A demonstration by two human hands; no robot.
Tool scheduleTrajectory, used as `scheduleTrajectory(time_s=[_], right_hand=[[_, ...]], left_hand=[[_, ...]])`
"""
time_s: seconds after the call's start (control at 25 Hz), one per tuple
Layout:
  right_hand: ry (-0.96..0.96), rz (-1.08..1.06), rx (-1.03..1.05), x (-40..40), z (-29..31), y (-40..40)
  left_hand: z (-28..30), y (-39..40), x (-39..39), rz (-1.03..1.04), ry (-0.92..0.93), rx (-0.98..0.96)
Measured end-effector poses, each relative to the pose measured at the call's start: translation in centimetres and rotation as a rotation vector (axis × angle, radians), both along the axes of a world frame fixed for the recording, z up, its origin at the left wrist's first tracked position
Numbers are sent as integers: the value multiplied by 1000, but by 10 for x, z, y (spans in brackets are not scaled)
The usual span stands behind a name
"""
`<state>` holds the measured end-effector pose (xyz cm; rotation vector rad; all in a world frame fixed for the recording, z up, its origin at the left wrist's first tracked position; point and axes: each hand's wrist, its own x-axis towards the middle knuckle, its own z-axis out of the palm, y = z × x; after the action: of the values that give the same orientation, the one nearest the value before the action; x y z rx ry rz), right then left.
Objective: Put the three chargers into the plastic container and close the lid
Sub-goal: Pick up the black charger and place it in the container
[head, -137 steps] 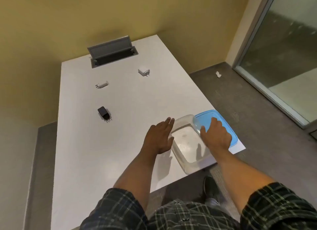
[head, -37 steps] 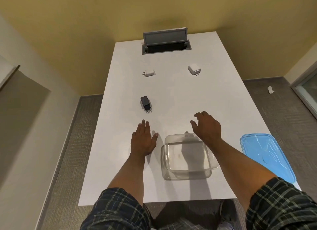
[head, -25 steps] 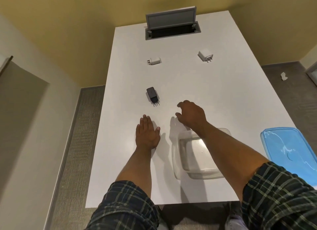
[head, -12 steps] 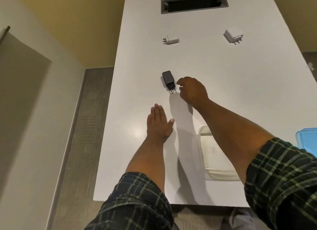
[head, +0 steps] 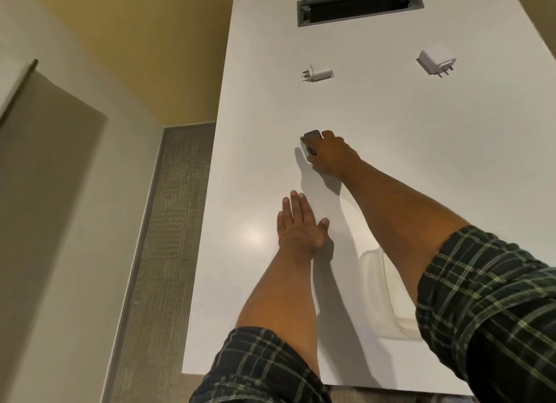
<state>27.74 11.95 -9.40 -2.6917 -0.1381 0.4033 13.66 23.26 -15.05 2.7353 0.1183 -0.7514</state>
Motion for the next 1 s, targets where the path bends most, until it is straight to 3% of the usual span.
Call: scheduleTrajectory(time_s=[0.16, 0.44, 0.56, 1.0], right_hand=[[23, -18, 17, 6, -10, 4], [-114, -118, 11, 4, -16, 14], [-92, -173, 95, -4, -14, 9], [163, -647, 1019, -82, 47, -75]], left_hand=[[3, 4, 1, -35, 24, 18], [5, 6, 2, -91, 70, 49], [4, 5, 1, -96, 66, 49], [7, 5, -33, -111, -139, 62]])
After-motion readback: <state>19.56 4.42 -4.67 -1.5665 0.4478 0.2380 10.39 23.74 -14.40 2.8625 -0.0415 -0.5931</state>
